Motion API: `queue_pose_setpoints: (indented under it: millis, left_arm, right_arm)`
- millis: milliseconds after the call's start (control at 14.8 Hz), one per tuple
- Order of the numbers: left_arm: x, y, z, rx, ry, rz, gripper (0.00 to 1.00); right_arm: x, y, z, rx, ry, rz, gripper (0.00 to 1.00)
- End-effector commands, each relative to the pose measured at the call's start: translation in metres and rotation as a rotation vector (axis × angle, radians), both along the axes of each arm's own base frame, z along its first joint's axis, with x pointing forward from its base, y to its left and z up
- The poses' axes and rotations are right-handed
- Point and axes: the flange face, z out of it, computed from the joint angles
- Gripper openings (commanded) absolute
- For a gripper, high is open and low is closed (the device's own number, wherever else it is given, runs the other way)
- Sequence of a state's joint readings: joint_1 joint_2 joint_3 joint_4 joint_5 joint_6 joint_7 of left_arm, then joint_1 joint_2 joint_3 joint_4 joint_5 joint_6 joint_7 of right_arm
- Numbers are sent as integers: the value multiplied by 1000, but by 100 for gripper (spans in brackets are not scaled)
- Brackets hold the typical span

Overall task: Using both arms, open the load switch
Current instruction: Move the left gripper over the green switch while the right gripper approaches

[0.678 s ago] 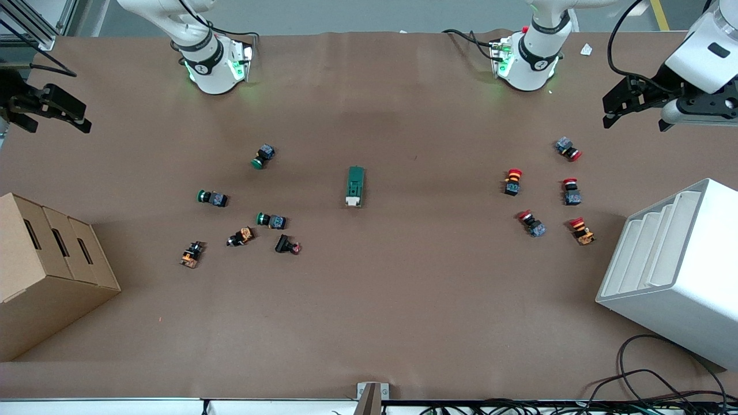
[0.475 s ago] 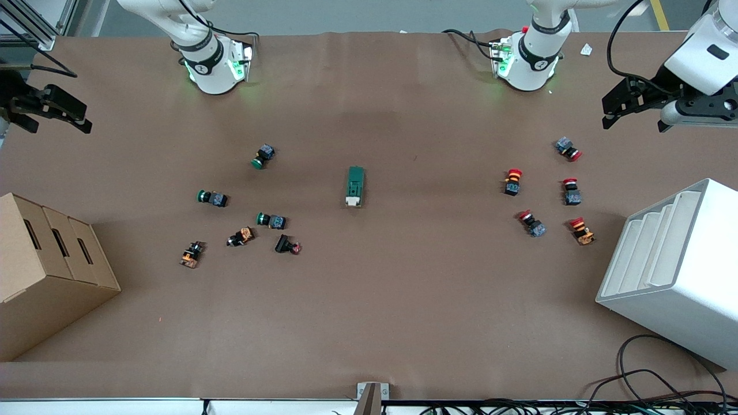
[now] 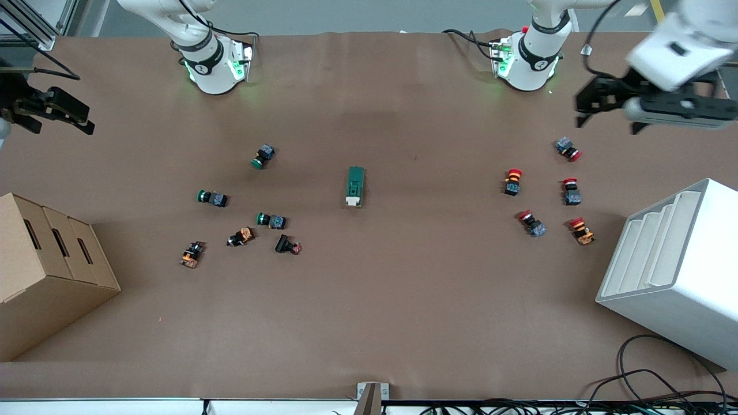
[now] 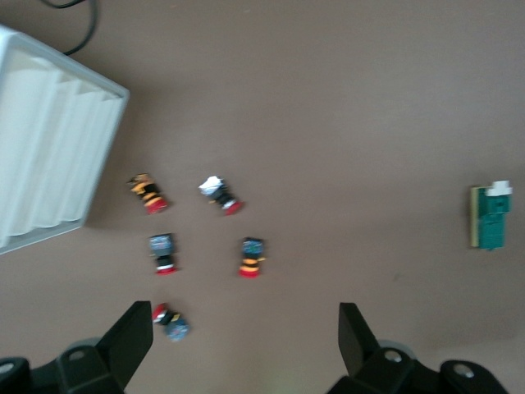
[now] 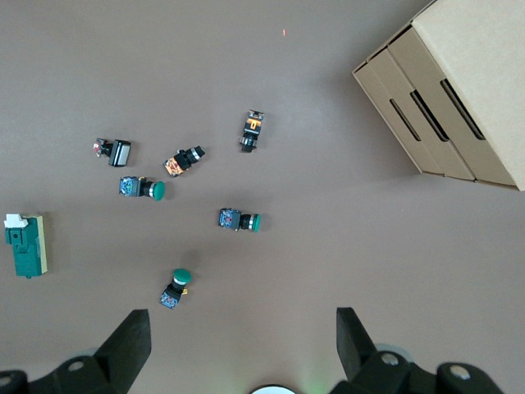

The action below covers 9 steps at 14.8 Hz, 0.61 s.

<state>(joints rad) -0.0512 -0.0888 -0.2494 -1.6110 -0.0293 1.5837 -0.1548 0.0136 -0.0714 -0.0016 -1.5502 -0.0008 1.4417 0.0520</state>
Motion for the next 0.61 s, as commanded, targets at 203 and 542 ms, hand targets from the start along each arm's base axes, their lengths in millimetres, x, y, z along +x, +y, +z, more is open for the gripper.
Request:
queue_pose_setpoints:
  millis: [203,542]
  left_arm:
    - [6,-154,-54,-134,-54,154,100]
    - [-30,-283,-135,-95,-118,161,100]
  right_arm:
    - [0,34,-5,-8,-2,-92,100]
    - [21,91,-40,-19,20,-160,100]
